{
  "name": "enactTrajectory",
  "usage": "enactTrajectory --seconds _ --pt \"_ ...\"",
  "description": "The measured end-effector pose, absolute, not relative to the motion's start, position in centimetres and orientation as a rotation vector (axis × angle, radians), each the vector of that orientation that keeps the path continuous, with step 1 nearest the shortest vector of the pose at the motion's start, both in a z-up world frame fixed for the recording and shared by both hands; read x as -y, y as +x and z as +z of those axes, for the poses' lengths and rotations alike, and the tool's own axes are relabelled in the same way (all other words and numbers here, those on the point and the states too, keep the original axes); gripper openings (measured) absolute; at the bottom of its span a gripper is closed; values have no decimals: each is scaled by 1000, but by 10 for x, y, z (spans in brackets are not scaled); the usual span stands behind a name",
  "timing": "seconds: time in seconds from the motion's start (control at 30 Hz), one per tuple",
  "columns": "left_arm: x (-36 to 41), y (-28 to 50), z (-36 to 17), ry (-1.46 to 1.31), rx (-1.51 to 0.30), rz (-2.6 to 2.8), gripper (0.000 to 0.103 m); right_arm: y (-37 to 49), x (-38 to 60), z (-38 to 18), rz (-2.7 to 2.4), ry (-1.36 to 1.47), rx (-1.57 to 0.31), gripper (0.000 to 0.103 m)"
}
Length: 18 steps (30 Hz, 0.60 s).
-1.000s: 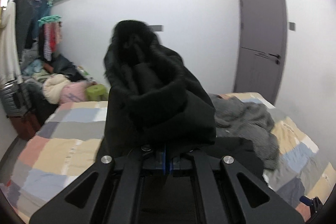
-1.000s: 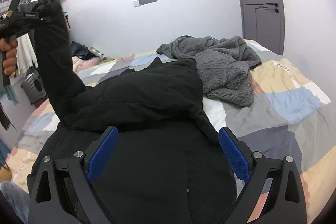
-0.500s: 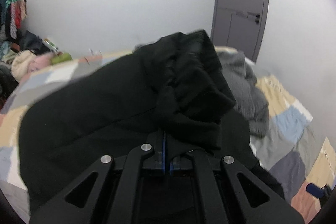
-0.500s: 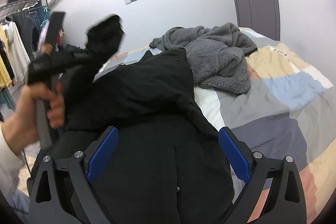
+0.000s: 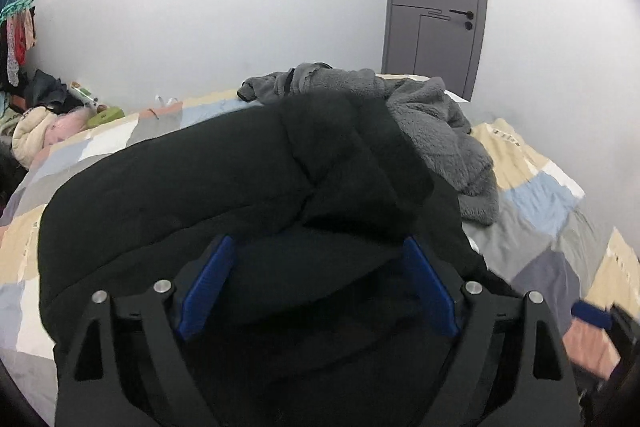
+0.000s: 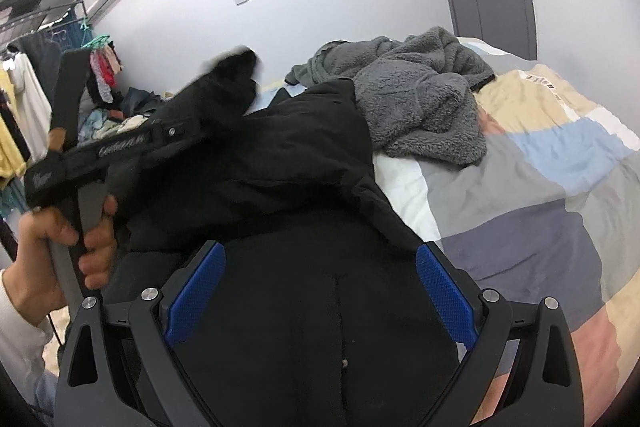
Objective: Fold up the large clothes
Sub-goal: 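Lay the sleeve on the jacket and open the left tool while the right tool grasps the jacket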
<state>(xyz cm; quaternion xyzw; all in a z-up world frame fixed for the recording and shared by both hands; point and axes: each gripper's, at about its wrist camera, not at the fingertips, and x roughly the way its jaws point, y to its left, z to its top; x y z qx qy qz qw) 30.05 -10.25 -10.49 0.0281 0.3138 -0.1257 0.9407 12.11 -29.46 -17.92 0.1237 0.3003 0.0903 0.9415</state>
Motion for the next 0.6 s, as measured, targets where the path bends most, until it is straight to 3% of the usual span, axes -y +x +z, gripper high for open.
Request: enactTrajectory --seconds 0.27,0.6 --pt "20 279 -99 -43 -644 -156 87 129 281 -159 348 244 -642 97" --pt "-66 327 -89 -131 -657 46 87 261 241 -117 409 206 -641 96"
